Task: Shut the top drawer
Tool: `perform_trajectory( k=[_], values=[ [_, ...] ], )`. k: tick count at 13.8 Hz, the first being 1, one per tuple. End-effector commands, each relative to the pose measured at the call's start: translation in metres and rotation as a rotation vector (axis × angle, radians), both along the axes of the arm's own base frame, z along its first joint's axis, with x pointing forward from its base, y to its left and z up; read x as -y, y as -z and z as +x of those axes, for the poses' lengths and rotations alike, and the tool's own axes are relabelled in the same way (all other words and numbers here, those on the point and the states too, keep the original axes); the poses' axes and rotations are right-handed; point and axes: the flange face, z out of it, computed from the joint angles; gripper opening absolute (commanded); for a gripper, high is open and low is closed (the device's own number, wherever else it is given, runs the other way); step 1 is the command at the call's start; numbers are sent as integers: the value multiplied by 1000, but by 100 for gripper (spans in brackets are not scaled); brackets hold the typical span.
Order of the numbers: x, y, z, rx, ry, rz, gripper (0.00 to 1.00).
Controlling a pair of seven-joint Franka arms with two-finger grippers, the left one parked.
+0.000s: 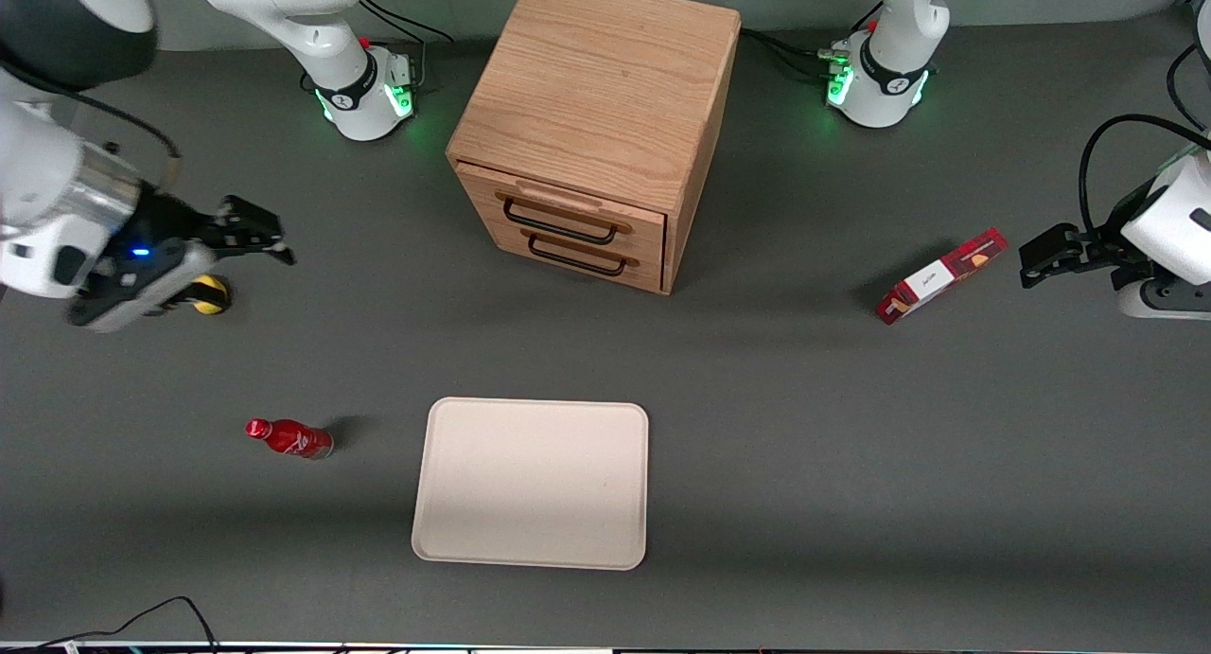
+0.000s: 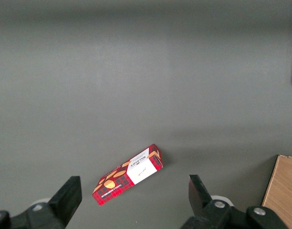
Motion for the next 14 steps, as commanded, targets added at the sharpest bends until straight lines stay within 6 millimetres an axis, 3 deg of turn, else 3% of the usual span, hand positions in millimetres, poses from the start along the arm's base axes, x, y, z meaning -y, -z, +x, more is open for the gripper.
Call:
perform_trajectory(
  k=[1, 5, 10, 14],
  values=[
    [39, -16, -28, -56, 182, -67, 100],
    [56, -33, -50, -89, 305, -171, 100],
    [58, -34, -45, -79, 441, -168, 100],
    [60, -31, -43, -81, 449, -171, 100]
  ],
)
